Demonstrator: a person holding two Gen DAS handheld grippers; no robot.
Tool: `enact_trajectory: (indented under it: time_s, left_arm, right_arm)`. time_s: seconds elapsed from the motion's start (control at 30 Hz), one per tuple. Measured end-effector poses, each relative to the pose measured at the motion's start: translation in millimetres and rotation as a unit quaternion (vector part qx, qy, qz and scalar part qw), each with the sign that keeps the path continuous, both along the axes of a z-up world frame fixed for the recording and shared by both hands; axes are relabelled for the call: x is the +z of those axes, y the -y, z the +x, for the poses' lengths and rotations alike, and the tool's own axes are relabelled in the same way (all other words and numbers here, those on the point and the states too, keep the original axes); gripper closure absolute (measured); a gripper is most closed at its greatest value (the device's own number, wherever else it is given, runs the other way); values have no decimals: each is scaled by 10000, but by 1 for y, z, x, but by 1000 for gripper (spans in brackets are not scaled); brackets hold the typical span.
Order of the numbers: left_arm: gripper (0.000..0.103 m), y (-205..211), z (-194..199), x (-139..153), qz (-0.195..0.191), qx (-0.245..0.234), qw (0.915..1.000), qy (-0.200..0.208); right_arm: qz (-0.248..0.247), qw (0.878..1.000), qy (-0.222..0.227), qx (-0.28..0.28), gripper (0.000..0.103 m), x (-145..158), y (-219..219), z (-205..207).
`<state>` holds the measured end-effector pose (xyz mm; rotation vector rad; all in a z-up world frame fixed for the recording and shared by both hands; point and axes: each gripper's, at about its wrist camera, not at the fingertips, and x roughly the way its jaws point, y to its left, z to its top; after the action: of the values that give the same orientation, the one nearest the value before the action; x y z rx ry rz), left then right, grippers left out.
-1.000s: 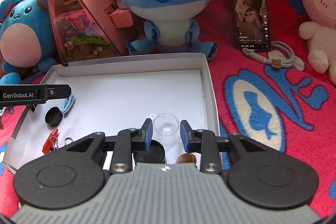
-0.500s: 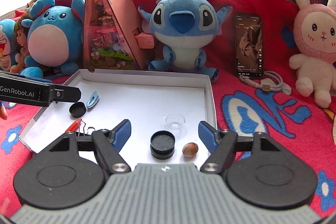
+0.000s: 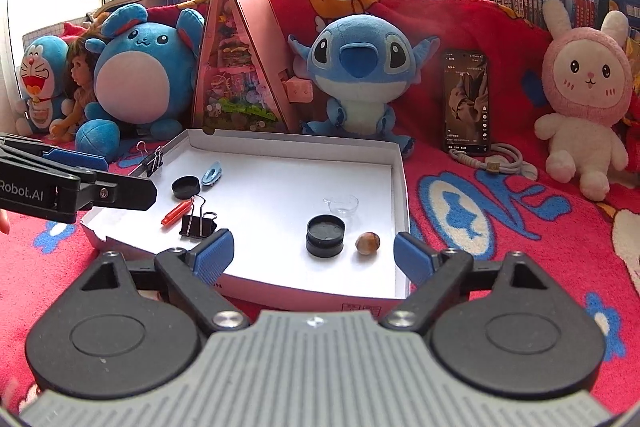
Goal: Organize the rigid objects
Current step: 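Withdraw both tools from the tray toward the remaining objects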
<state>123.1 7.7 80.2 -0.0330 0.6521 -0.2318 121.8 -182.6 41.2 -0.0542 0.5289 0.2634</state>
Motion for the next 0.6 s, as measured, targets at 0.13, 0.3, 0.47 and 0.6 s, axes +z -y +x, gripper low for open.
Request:
enact_trajectory:
  time_s: [0.13,0.3,0.47,0.6]
  left_arm:
    - [22,1,-14,-5,-13,-5,10000,-29]
    - [22,2,-28,-12,-1,46,10000,-60]
    - [22,4,-41,-20,60,40,10000,-57]
    - [22,5,-51,-25,67,110,9999,-27]
  right_arm:
    - [18,10000,-45,47,8,-3,1,-10]
    - [-34,10000,18,81,6,-7,-1,-23]
    - [-69,9999,31,139,4,-11,-3,-34]
    - [-119,9998,38,143,3,-16,-4,-42]
